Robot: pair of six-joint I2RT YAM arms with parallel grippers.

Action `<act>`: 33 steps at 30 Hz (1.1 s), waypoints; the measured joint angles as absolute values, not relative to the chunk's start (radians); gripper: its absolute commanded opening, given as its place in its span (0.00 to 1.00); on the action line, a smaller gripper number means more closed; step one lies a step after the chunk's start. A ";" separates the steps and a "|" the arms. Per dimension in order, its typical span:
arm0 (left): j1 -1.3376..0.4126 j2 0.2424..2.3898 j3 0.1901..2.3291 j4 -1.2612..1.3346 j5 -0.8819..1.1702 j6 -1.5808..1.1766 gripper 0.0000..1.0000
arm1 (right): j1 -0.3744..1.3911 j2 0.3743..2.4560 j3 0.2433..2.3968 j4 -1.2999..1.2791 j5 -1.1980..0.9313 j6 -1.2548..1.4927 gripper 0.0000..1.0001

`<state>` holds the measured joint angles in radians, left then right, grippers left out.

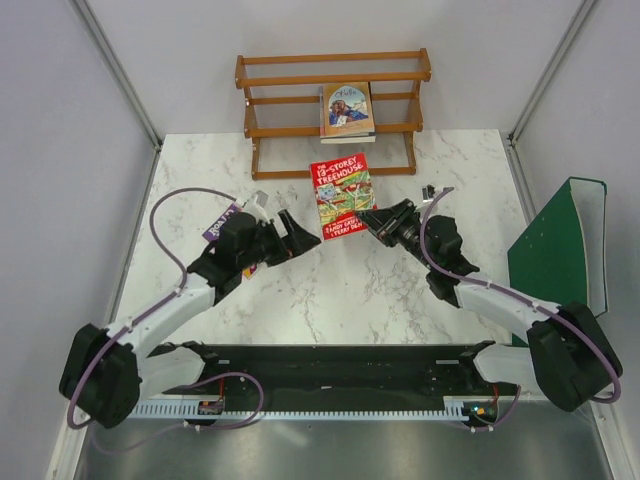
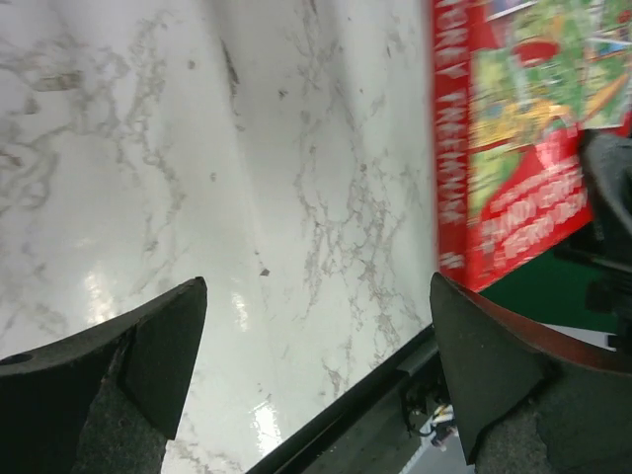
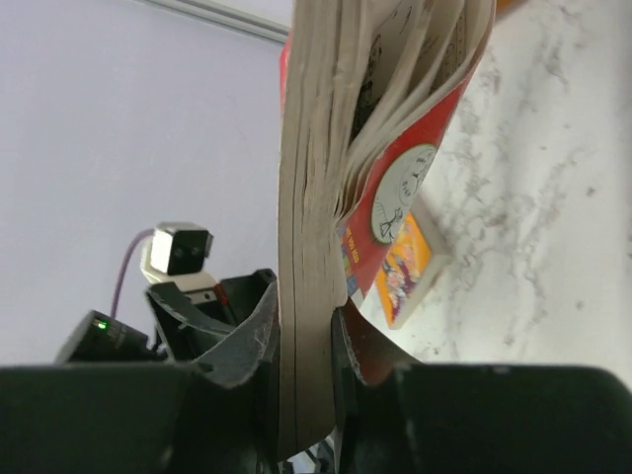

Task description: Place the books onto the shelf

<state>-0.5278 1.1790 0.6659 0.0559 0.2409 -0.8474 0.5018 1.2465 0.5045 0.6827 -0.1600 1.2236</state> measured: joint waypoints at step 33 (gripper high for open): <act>-0.501 0.910 0.386 -0.129 0.157 -0.802 1.00 | 0.391 1.754 1.174 0.503 -0.363 1.180 0.00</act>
<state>-0.5014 0.9096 0.3862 -0.1287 0.1574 -0.8021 0.3912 1.7538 1.1744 0.5026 -0.3626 1.1805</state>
